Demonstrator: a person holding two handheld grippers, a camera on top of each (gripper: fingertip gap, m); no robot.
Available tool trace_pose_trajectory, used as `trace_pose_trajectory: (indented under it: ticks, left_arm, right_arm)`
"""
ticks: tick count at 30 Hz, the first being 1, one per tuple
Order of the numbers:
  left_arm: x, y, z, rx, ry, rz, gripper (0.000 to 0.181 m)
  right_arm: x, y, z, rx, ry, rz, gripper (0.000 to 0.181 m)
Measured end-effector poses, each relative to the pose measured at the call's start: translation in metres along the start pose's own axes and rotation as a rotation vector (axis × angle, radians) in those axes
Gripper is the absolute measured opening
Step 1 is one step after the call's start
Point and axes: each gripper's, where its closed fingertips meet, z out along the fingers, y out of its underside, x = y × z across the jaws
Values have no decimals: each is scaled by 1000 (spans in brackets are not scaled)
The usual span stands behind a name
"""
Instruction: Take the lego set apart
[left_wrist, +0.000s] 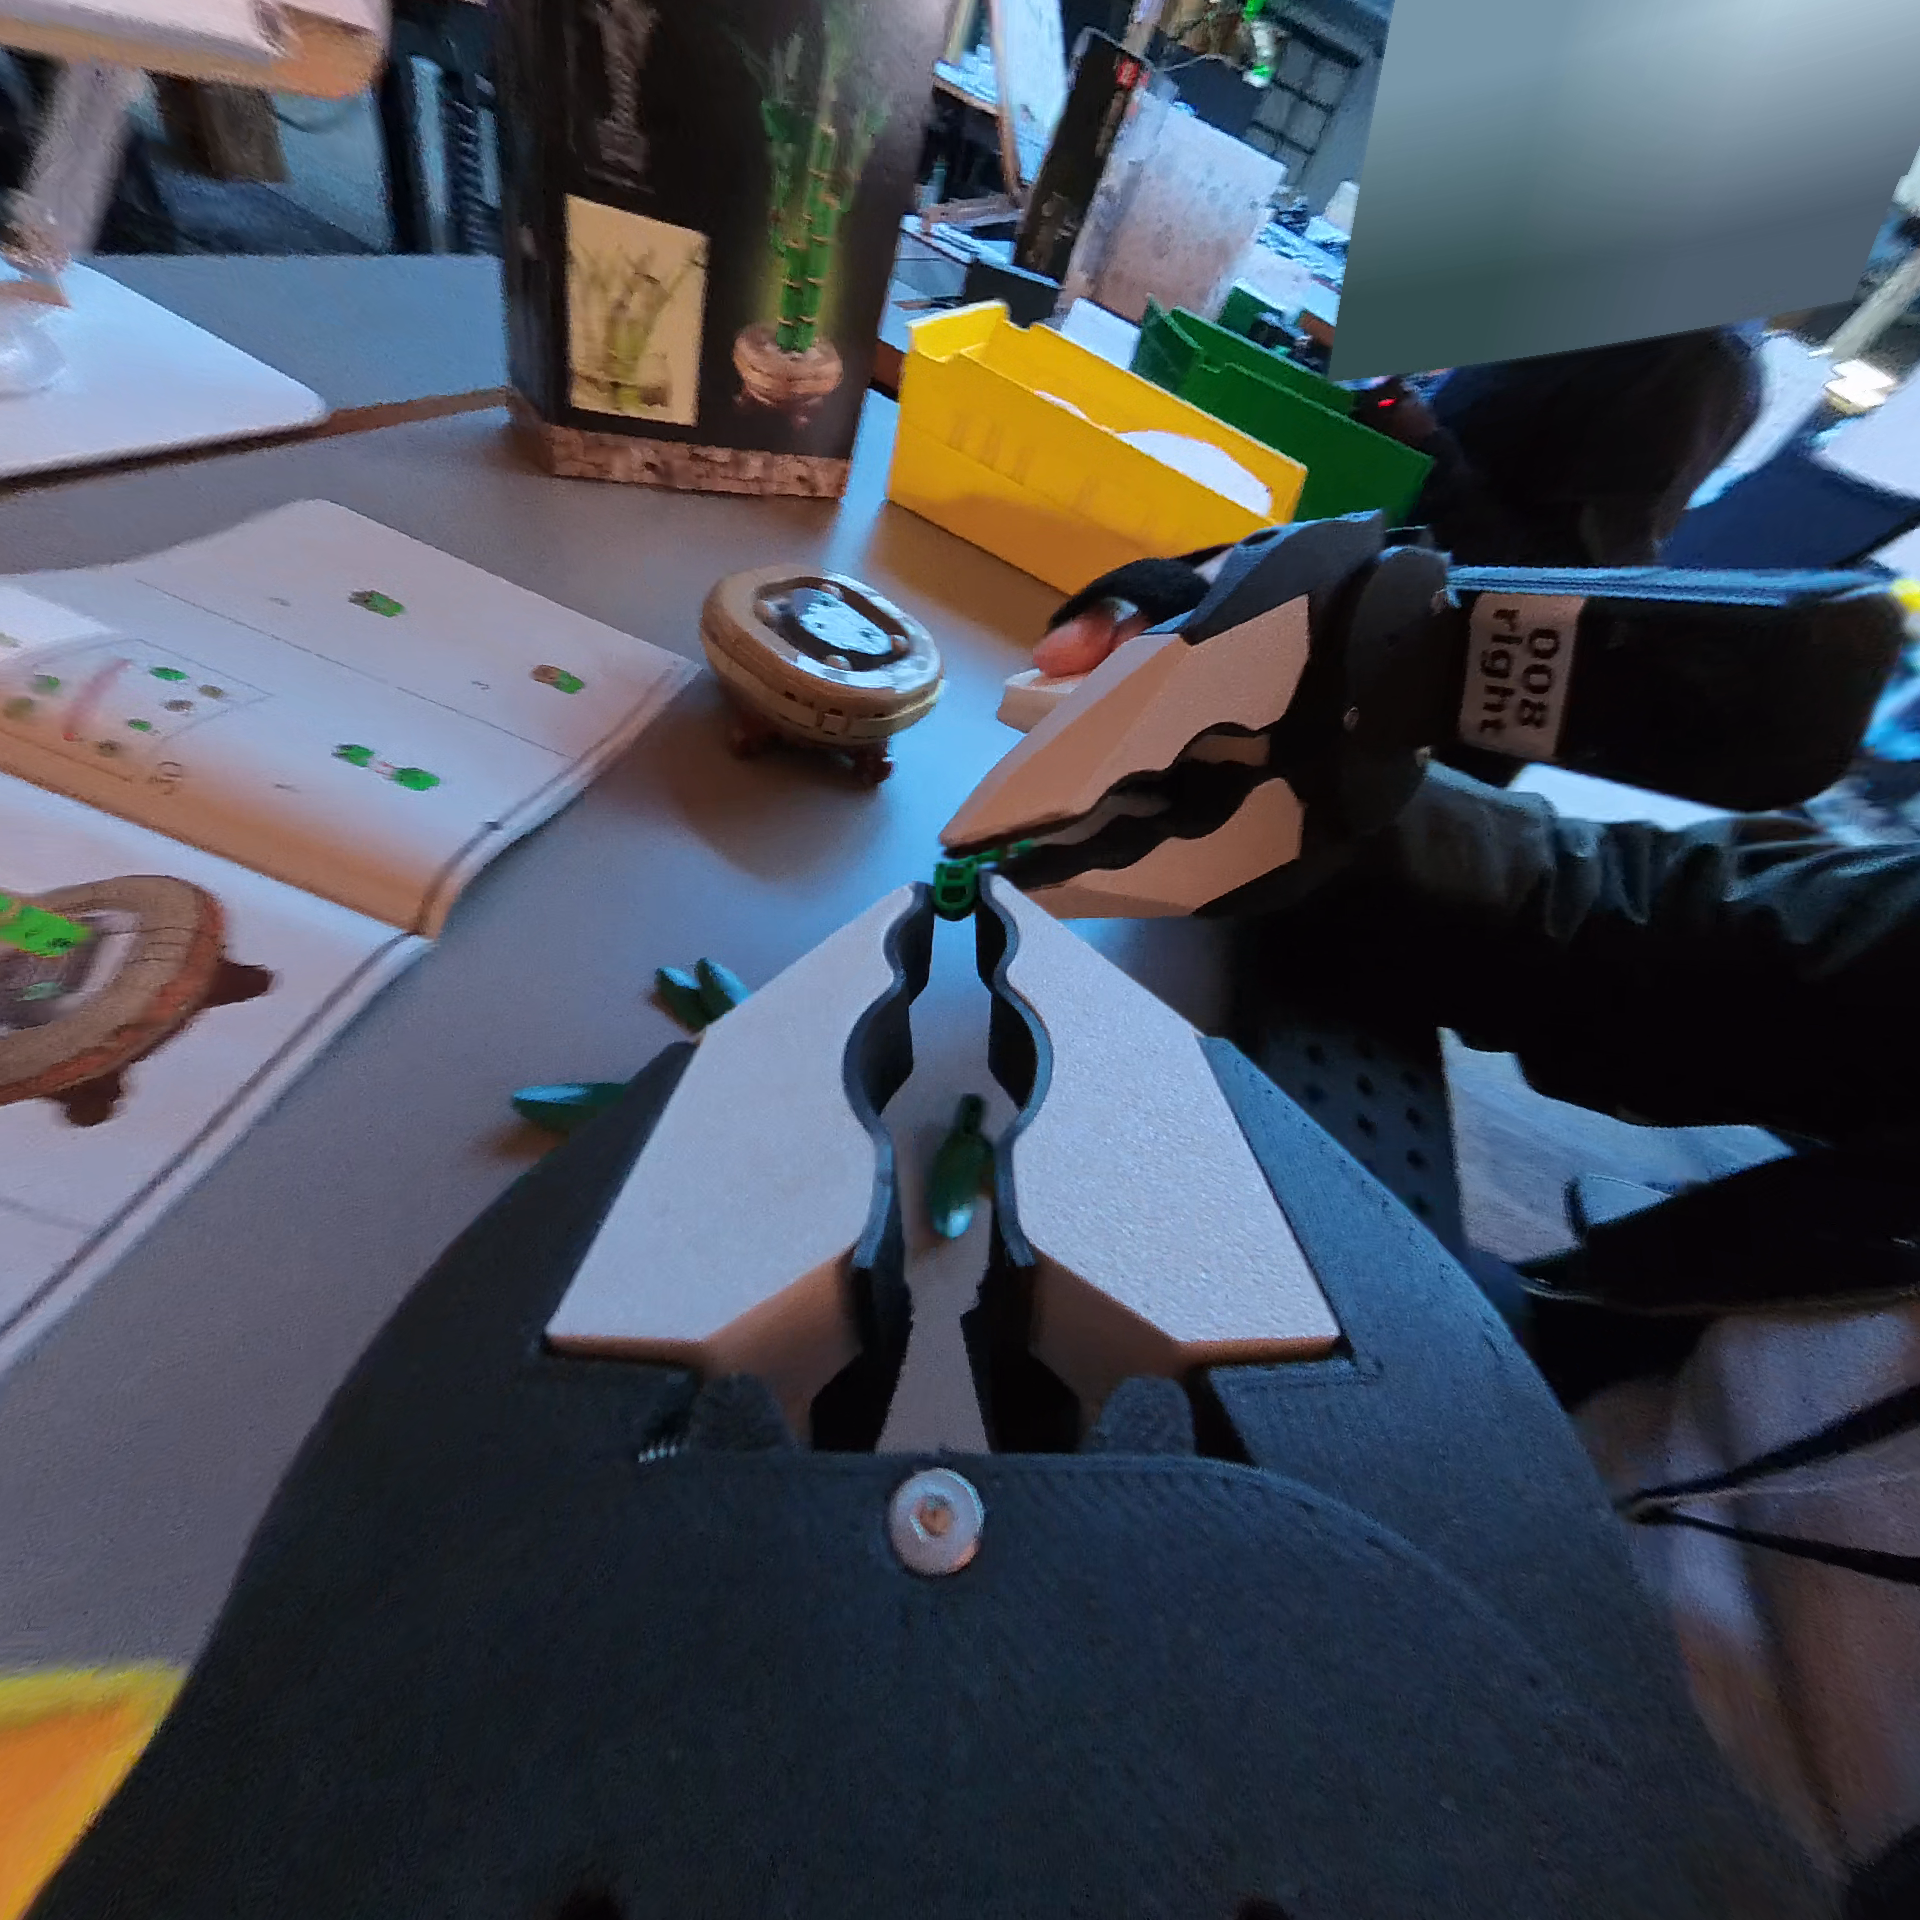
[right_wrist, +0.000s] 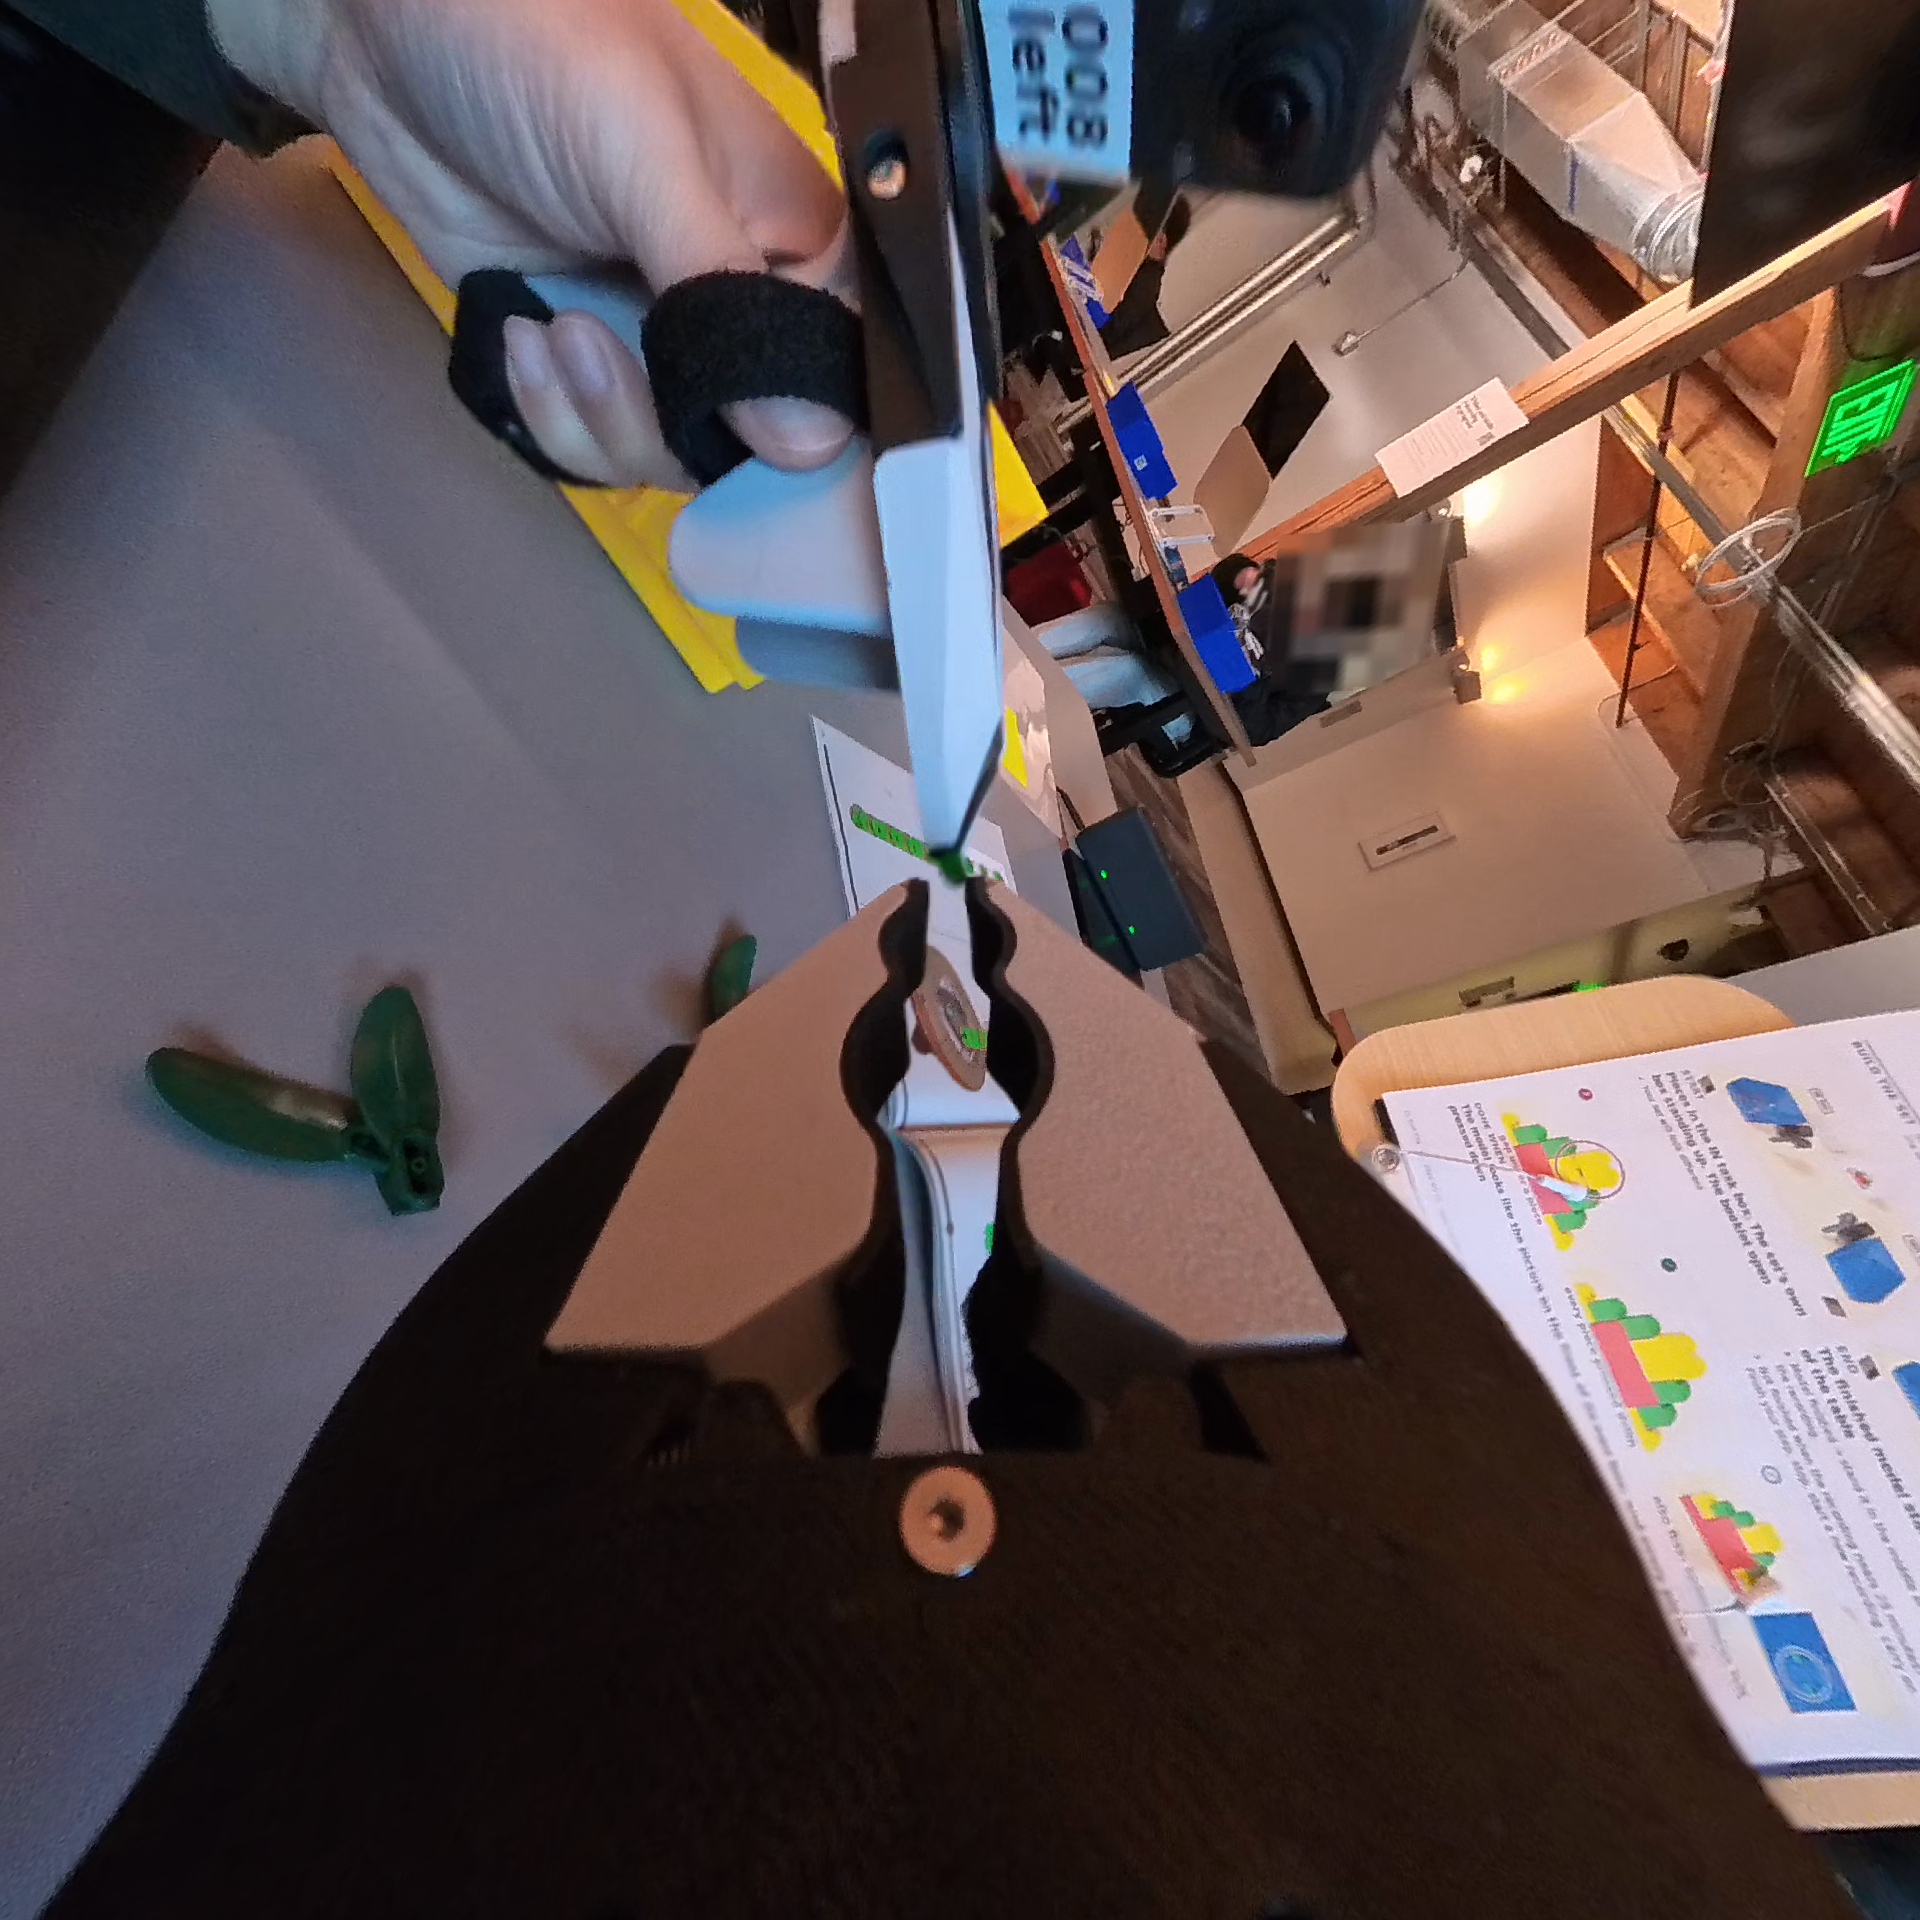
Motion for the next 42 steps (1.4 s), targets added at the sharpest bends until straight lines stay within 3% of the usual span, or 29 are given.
trace_pose_trajectory:
  ticks: [3,5,8,12,17,19,22,25,26,28,30,33,36,38,42]
  left_arm:
    - [-28,-12,-28,38,-219,107,6]
    - [-55,-19,-70,54,-467,142,6]
    - [-77,-4,-134,74,-693,-5,6]
    - [-94,31,-173,10,-731,-273,6]
    - [-80,22,-179,15,-651,-423,6]
    - [-85,20,-189,-30,-731,-393,6]
    - [-107,38,-216,-229,-936,-339,11]
    - [-132,56,-233,-277,-1028,-440,41]
    - [-134,54,-230,-205,-990,-502,51]
    - [-117,35,-216,-31,-841,-551,46]
    - [-90,16,-209,76,-783,-479,45]
    - [-39,5,-182,121,-719,-281,45]
    - [0,23,-127,50,-600,-97,40]
    - [16,42,-83,-57,-476,-11,36]
    - [18,74,-19,-214,-389,149,30]
  right_arm:
    - [5,9,-5,-4,17,54,8]
    - [11,12,-12,37,48,136,6]
    - [27,17,-20,100,135,258,1]
    - [36,20,-25,153,219,329,0]
    - [37,24,-24,140,201,365,0]
    - [39,22,-25,143,200,360,0]
    - [36,26,-22,107,190,297,0]
    - [21,35,-14,46,116,285,3]
    - [12,39,-11,19,67,292,3]
    - [-5,41,-12,-48,-37,324,3]
    - [-14,35,-21,-95,-70,373,6]
    - [-25,26,-35,-125,-76,498,8]
    - [-43,29,-34,-148,-83,569,9]
    - [-41,33,-33,-150,-10,493,6]
    - [-25,26,-38,-114,114,358,0]
